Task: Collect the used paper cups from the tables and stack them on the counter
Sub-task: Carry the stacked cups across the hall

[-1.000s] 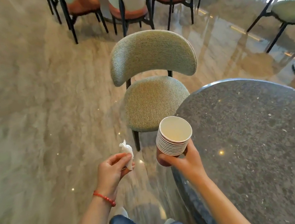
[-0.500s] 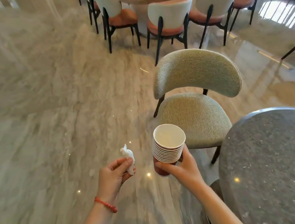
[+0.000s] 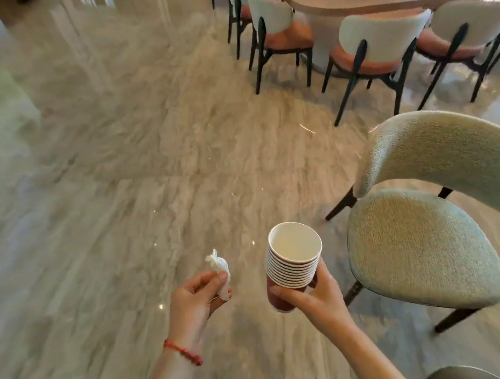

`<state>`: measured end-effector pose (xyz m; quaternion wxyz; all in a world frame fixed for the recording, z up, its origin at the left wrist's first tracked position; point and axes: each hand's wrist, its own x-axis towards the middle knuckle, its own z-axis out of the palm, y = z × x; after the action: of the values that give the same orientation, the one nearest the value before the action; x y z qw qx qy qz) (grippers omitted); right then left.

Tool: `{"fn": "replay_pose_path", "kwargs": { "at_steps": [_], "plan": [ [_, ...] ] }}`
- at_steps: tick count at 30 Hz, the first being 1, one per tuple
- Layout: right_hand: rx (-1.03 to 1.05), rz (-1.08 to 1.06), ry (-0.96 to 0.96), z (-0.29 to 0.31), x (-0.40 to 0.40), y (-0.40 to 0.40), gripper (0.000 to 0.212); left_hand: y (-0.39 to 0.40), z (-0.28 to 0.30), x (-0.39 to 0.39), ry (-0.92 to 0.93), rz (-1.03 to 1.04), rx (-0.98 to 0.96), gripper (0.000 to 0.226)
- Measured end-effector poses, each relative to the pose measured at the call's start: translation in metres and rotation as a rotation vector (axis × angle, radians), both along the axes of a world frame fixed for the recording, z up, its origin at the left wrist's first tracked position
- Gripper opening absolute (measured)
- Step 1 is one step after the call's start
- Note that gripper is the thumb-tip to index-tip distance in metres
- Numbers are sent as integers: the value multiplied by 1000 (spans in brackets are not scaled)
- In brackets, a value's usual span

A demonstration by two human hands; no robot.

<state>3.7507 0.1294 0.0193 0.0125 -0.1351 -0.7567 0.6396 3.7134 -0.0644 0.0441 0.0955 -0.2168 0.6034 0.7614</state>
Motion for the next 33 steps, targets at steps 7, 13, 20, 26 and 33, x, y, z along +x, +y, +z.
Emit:
{"fn": "replay_pose_path", "kwargs": {
  "at_steps": [7, 13, 20, 26, 33],
  "plan": [
    [15, 48, 12, -3, -74, 8, 57, 7, -8, -63, -26, 32, -22, 5],
    [-6, 85, 28, -6, -179, 40, 53, 41, -13, -158, -2, 52, -43, 9],
    [-23, 126, 21, 3, -292, 80, 53, 79, -4, -257, 17, 49, -37, 9],
    [-46, 128, -20, -34, -375, 87, 54, 87, -33, -334, -3, 71, -54, 8],
    [-24, 172, -46, -40, -505, 65, 56, 71, -40, -461, 24, 103, -62, 11]
  ]
}}
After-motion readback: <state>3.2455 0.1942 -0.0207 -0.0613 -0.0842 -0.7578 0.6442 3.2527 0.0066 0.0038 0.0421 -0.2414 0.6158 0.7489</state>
